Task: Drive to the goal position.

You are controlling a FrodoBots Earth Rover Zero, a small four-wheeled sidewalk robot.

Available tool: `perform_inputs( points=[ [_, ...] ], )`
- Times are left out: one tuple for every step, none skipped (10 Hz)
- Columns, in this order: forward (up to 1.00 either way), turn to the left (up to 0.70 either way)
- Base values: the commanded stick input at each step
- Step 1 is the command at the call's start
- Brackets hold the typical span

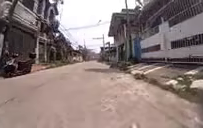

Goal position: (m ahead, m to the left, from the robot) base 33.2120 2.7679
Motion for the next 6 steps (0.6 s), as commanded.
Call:
perform_inputs(
  points=[
    [1.00, 0.01],
    [1.00, 0.01],
    [1.00, 0.01],
    [1.00, 0.01],
    [1.00, 0.01],
    [1.00, 0.01]
  ],
)
